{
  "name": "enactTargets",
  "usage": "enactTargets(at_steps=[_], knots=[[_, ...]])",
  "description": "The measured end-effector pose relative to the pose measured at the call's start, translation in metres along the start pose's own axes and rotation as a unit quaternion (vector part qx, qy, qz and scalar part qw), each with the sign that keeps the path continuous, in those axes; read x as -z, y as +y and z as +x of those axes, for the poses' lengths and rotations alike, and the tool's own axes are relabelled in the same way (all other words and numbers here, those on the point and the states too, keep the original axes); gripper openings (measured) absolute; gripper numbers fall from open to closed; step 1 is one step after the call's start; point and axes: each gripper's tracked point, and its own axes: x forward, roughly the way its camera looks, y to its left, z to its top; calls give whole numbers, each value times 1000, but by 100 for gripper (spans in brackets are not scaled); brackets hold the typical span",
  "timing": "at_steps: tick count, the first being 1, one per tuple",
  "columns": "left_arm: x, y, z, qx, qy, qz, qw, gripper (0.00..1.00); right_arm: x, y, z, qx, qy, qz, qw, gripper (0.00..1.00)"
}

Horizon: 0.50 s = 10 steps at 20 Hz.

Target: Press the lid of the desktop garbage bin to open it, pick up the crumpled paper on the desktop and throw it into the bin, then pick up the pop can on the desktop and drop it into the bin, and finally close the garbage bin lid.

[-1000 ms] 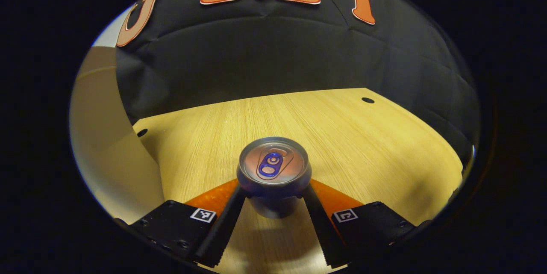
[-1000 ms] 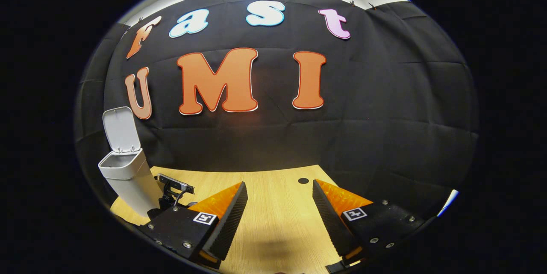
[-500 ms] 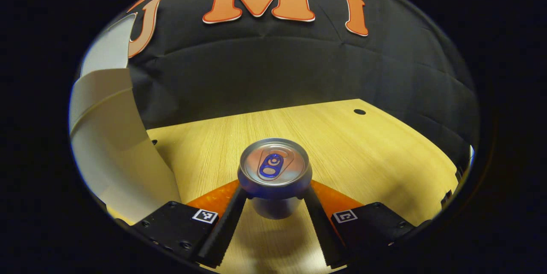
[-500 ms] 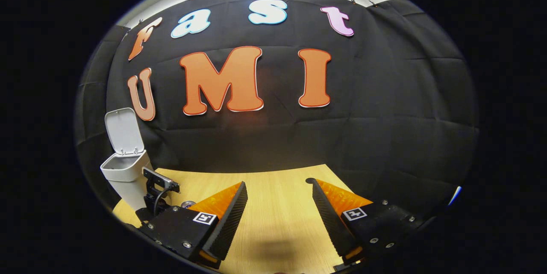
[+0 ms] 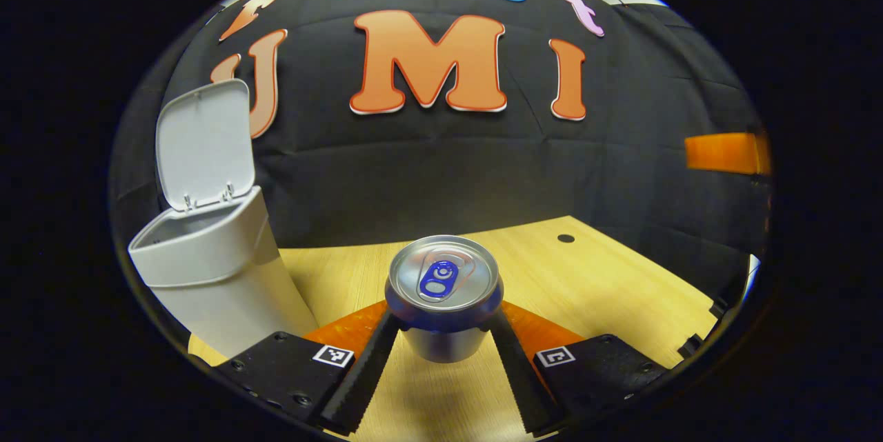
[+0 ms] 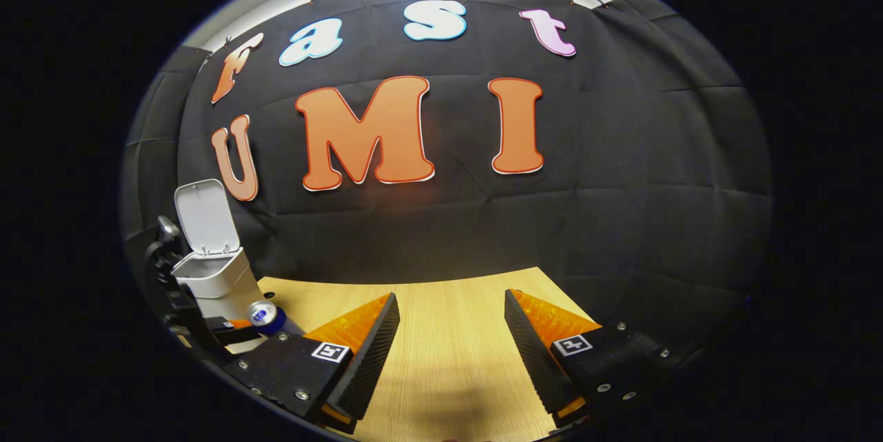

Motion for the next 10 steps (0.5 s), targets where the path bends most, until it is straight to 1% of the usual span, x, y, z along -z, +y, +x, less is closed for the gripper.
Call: enactTargets(at_steps=[2, 5, 8, 10], knots=[[-20, 5, -18, -11, -18, 6, 1000, 80, 1, 3, 4, -8, 0, -1, 1000, 91], [-46, 15, -44, -30, -38, 2, 999, 80, 3, 11, 13, -23, 0, 2, 1000, 92], [-66, 32, -72, -53, -50, -9, 997, 80, 4, 18, 20, -40, 3, 2, 999, 92], [-80, 50, -92, -76, -59, -14, 995, 80, 3, 27, 24, -51, 3, 0, 999, 91]])
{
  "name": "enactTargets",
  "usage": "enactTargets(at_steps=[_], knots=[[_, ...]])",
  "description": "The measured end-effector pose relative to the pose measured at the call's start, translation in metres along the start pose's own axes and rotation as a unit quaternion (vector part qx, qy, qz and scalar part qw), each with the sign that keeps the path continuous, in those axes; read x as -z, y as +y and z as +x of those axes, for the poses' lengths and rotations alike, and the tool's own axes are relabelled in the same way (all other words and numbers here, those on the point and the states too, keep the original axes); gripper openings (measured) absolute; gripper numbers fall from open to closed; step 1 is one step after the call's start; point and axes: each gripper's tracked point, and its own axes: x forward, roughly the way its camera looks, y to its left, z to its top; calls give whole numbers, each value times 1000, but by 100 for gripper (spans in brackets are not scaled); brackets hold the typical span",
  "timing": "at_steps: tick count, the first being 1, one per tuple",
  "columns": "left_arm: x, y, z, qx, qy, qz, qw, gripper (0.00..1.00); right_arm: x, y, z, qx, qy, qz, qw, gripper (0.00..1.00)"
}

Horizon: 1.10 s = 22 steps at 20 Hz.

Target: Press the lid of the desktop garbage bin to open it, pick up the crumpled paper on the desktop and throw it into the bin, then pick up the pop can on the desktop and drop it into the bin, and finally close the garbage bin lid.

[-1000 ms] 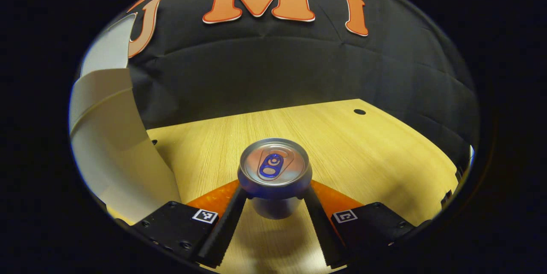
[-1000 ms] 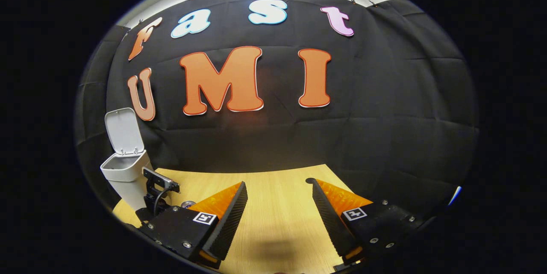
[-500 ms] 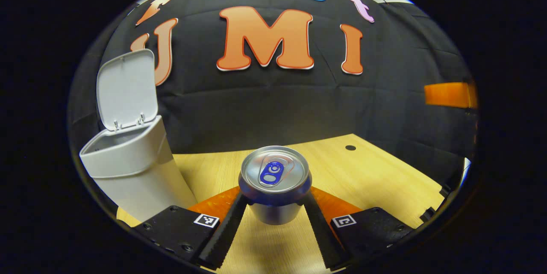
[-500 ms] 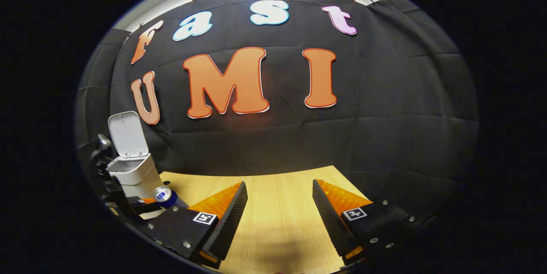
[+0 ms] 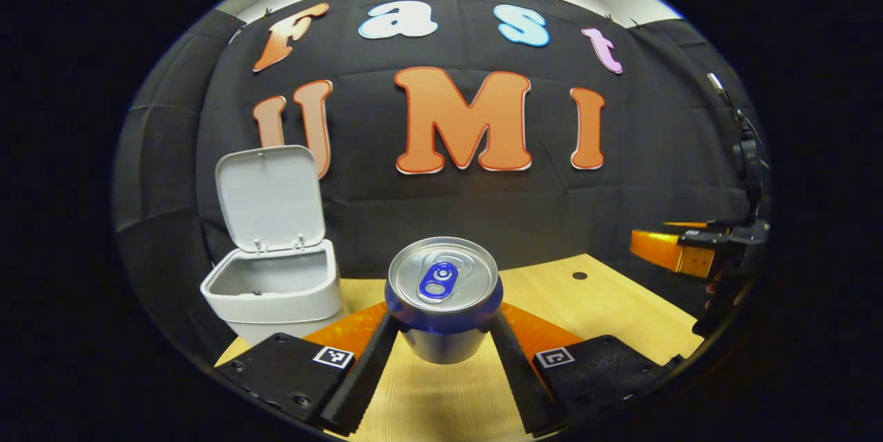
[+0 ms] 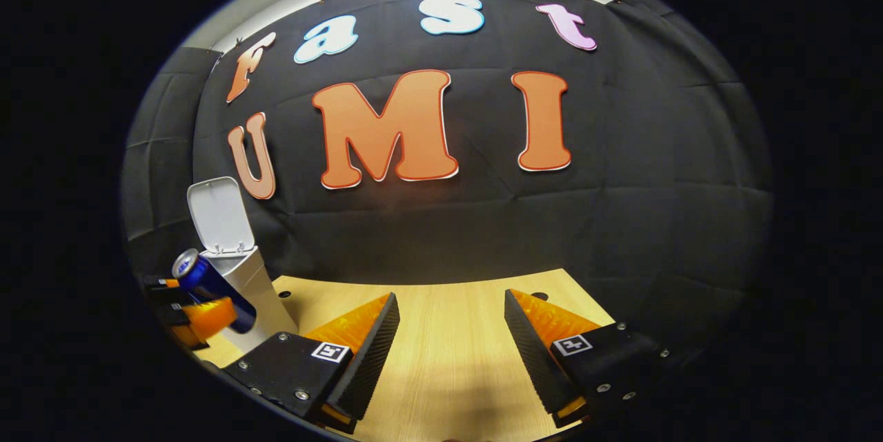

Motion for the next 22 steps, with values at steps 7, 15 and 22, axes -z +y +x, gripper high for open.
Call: enactTargets(at_steps=[7, 15, 22], knots=[[-34, 52, -31, -77, -11, -10, 997, 80, -2, 30, 13, -43, 1, -12, 999, 92], [-81, 113, -50, -135, -35, -23, 990, 82, 0, 38, 27, -46, 7, -8, 999, 92], [-91, 153, -41, -156, -29, -31, 987, 80, 3, 42, 32, -35, 10, -6, 999, 92]])
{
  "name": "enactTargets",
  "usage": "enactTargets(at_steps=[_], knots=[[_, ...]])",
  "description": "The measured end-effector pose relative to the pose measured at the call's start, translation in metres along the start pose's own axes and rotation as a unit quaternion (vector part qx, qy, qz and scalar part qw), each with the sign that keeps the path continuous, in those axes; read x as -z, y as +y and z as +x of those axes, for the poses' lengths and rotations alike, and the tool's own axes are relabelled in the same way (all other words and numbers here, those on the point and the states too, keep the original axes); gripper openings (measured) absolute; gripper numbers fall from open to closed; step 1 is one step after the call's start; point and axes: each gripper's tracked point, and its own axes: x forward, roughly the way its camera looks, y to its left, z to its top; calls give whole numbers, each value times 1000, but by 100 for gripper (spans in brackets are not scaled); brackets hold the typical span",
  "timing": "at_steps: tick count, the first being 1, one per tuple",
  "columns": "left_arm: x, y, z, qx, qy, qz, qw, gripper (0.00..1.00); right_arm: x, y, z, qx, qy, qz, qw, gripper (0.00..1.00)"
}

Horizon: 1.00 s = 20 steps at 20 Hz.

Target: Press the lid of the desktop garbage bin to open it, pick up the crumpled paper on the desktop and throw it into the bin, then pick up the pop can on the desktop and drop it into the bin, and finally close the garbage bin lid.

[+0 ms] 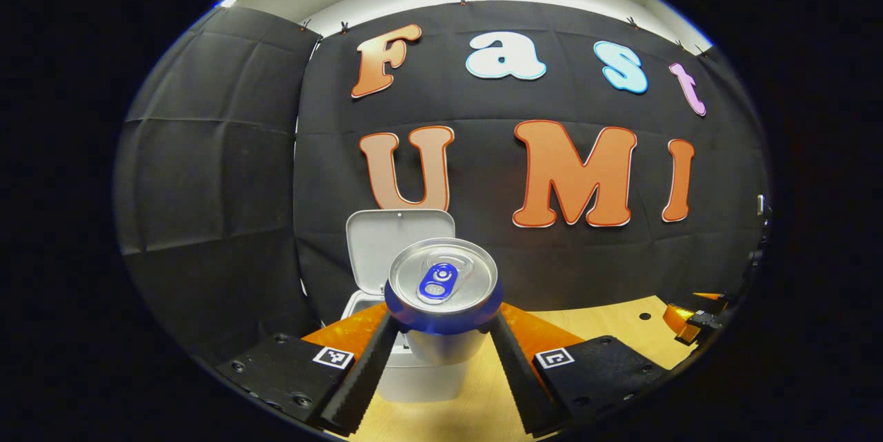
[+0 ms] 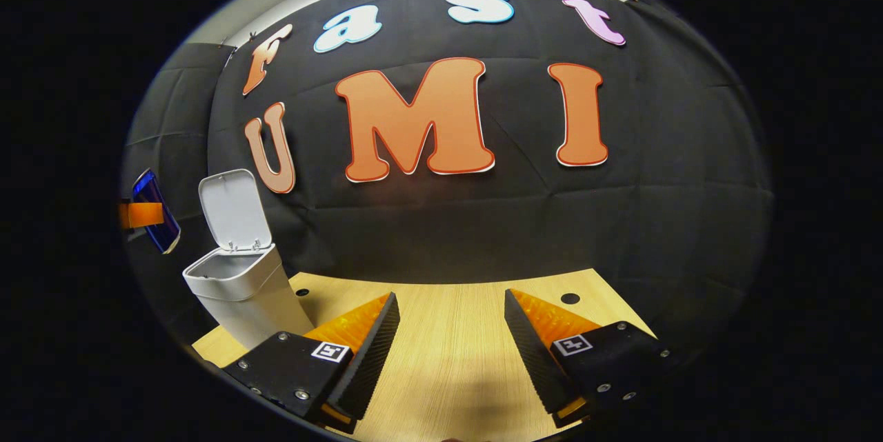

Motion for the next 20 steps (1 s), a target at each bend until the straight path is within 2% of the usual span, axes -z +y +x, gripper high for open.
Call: enactTargets(at_steps=[2, 3, 5, 8, 19, 20], knots=[[4, 3, 12, 0, 5, -3, 1000, 83, 0, 0, 0, 5, -1, -1, 1000, 92], [6, 7, 17, 1, 6, -3, 1000, 80, 1, 1, 0, 6, 0, 0, 1000, 92], [9, 16, 30, -1, 5, -1, 1000, 82, 4, 2, 0, 10, 4, 2, 1000, 92], [15, 30, 54, -6, 6, 5, 1000, 80, 7, 3, -5, 17, 5, -3, 1000, 92], [73, 39, 134, 7, 34, 17, 999, 80, 15, -21, -32, 71, 13, 0, 997, 92], [80, 38, 139, 8, 40, 18, 999, 84, 15, -23, -34, 76, 12, 1, 997, 92]])
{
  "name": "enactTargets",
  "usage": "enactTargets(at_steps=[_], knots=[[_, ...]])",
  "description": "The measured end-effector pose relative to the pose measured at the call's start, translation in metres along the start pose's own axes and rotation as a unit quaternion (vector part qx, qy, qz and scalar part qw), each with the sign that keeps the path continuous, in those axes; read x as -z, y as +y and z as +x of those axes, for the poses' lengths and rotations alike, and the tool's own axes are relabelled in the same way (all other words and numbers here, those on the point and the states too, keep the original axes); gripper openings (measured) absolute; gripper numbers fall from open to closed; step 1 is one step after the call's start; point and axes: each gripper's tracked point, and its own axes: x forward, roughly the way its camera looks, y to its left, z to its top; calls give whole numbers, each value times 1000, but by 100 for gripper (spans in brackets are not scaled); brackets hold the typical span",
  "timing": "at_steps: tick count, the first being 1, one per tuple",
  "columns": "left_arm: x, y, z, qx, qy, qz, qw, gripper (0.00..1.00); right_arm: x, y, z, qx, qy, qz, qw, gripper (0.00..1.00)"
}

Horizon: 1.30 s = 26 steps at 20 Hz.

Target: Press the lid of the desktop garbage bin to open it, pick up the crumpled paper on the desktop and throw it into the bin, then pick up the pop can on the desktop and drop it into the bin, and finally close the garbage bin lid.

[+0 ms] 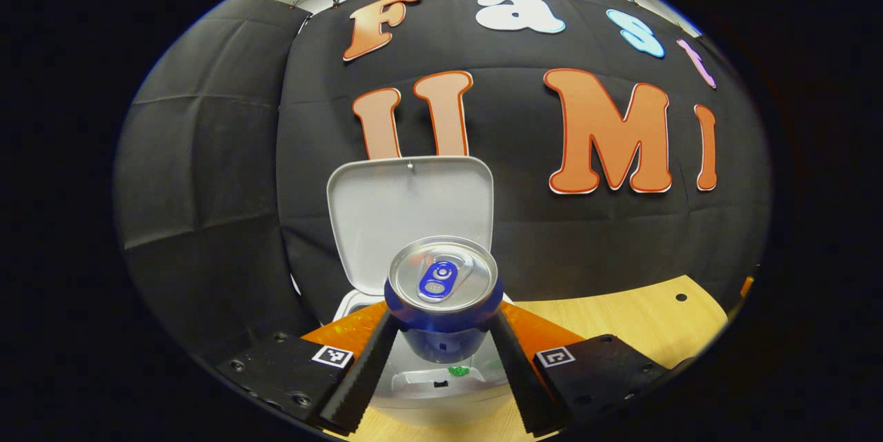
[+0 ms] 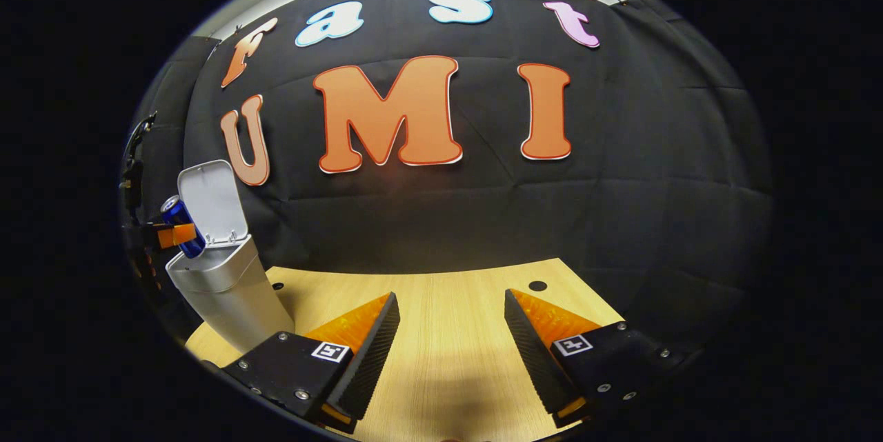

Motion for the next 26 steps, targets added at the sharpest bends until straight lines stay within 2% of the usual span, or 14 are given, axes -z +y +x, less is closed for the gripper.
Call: enactTargets(at_steps=[1, 4, 5, 9, 20, 26], knots=[[4, 1, 3, -1, 2, 0, 1000, 81, 1, -4, -2, 5, 0, 1, 1000, 91], [17, 0, 12, -4, 15, -3, 1000, 83, 3, -13, -7, 17, 3, 4, 1000, 91], [19, 1, 13, -4, 17, -7, 1000, 87, 3, -14, -8, 19, 3, 6, 1000, 91], [9, 4, 8, -11, 5, -5, 1000, 89, 2, -18, -11, 22, 1, 5, 1000, 92], [-116, 21, -54, -16, -89, -45, 995, 90, -2, -4, -8, -17, -3, 2, 1000, 92], [-174, 43, -55, -34, -124, -48, 990, 89, -5, 2, -8, -34, -8, 8, 999, 92]])
